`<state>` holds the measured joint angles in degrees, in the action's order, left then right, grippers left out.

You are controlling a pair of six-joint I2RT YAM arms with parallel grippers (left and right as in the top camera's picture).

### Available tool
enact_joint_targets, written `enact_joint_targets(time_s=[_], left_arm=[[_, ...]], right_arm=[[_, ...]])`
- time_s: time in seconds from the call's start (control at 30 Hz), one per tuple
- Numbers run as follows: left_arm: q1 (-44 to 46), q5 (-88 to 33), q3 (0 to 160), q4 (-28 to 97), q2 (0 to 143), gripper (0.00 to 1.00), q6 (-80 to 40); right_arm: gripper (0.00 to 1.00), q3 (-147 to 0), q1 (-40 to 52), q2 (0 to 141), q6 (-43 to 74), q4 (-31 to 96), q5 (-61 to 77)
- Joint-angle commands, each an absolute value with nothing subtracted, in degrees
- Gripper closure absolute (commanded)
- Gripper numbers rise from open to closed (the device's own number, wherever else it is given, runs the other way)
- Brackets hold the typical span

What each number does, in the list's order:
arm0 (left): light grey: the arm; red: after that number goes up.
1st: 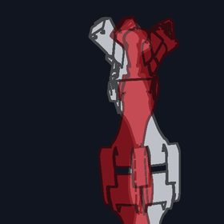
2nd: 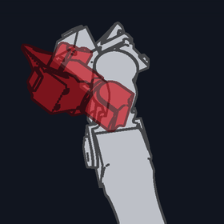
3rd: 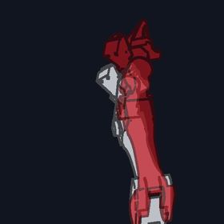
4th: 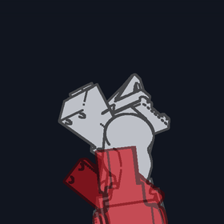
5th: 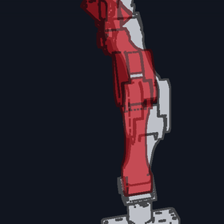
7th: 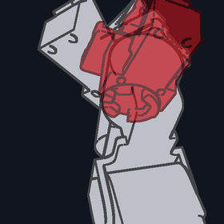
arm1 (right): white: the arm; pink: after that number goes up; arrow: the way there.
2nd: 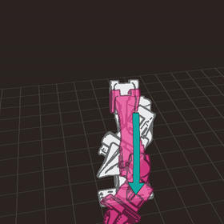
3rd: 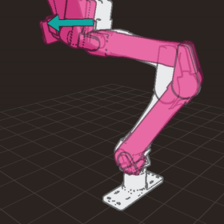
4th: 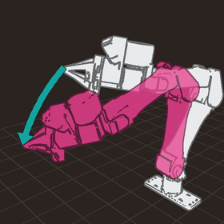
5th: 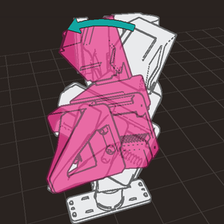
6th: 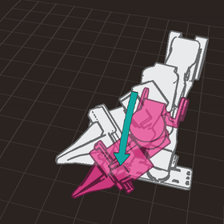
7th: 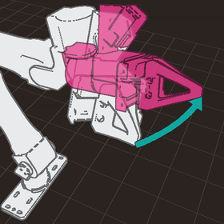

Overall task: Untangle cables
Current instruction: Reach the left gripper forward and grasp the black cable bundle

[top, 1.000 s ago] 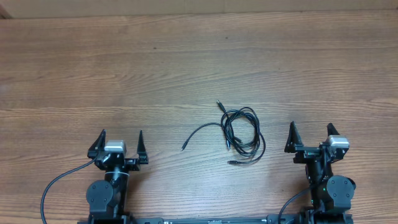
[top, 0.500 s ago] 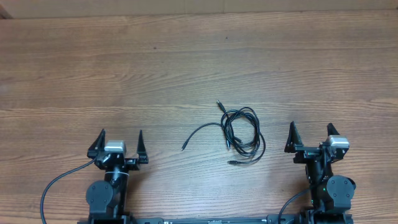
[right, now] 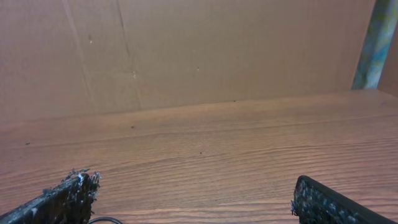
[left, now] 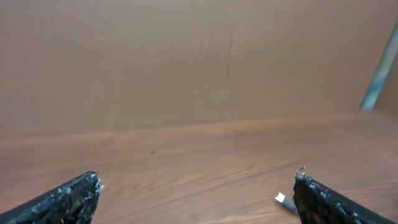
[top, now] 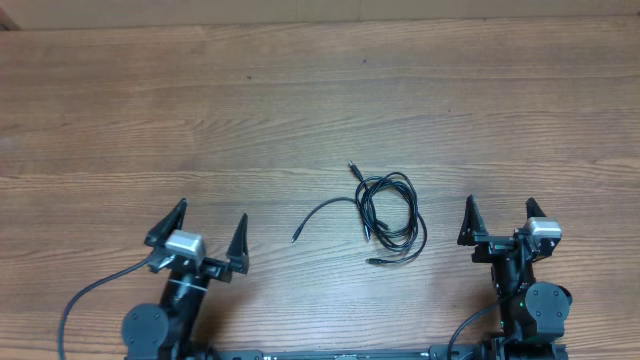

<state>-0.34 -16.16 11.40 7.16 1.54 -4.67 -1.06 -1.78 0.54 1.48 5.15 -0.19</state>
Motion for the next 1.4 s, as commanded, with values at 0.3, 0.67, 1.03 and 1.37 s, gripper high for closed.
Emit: enact_joint_targets(time_s=[0.3,0.67,1.03,1.37], left_arm=[[0.03,-36.36,41.54,23.57,31.31,0.0,-12.05],[0.03,-52.88,57.76,38.33,50.72,0.0,-19.46],[8.01,-30.44,57.8,36.12,55.75,0.16,-29.82],[36.58,6.98,57.8,30.76,66.02,0.31,-23.77]], right_arm=[[0.0,-0.43,-1.85,0.19,1.43,4.82,0.08],[0.0,-0.45,-1.85,0.19,1.43,4.8,0.08],[0.0,-0.45,-1.85,0.19,1.43,4.82,0.08],[0.0,-0.45,-1.85,0.19,1.43,4.82,0.08]])
